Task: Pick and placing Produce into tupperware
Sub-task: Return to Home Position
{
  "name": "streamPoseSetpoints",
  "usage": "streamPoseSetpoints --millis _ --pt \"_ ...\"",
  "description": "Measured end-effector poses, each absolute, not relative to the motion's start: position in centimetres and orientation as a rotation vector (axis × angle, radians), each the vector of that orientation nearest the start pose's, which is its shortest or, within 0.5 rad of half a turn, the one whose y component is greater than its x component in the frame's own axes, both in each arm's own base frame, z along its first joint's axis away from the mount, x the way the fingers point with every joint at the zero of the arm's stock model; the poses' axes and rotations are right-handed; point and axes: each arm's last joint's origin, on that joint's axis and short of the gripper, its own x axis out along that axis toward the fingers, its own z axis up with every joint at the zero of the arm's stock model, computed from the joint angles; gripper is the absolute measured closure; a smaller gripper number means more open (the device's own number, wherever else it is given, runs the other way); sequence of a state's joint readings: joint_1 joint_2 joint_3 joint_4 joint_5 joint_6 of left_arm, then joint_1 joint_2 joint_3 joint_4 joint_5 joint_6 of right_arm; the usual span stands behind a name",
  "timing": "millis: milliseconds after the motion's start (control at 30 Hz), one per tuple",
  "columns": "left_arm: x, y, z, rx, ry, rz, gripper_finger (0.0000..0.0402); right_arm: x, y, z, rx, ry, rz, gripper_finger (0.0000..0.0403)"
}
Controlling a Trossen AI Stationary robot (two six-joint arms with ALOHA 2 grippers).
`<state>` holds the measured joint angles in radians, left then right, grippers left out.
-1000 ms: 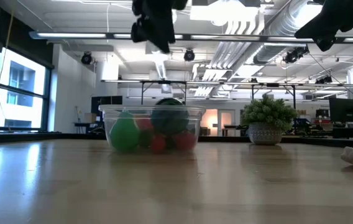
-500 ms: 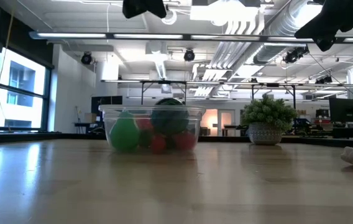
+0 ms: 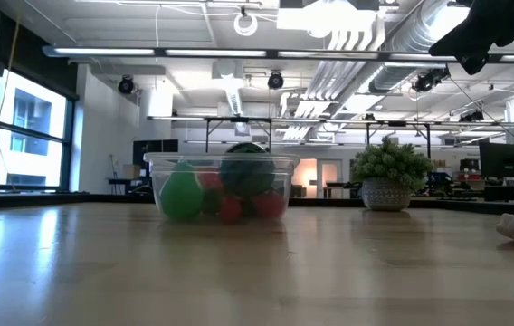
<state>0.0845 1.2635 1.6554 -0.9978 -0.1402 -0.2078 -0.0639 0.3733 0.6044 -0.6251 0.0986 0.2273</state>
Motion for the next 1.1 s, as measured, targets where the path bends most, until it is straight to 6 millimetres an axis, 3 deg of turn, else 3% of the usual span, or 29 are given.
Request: streamPoseSetpoints --millis 167,333,600,767,1100 --pt "16.8 1.8 47.3 -0.168 0.462 0.265 0.0400 8.8 -0.8 27.7 0.217 0.375 -0.204 0.0402" --pt "12.4 1.4 47.2 -0.164 0.377 0.259 0.0400 8.8 -0.8 27.7 0.217 0.375 -0.204 0.0402" --pt "8.4 0.8 42.3 -0.221 0.152 0.117 0.0401 8.8 -0.8 27.7 0.217 0.375 -0.205 0.0402" --pt "5.8 0.7 39.0 -0.274 0.074 0.155 0.0401 8.8 -0.8 27.7 0.217 0.375 -0.205 0.0402" --pt "-0.7 0.3 36.6 -0.298 -0.165 0.203 0.0401 8.8 -0.8 27.7 0.217 0.375 -0.204 0.0402"
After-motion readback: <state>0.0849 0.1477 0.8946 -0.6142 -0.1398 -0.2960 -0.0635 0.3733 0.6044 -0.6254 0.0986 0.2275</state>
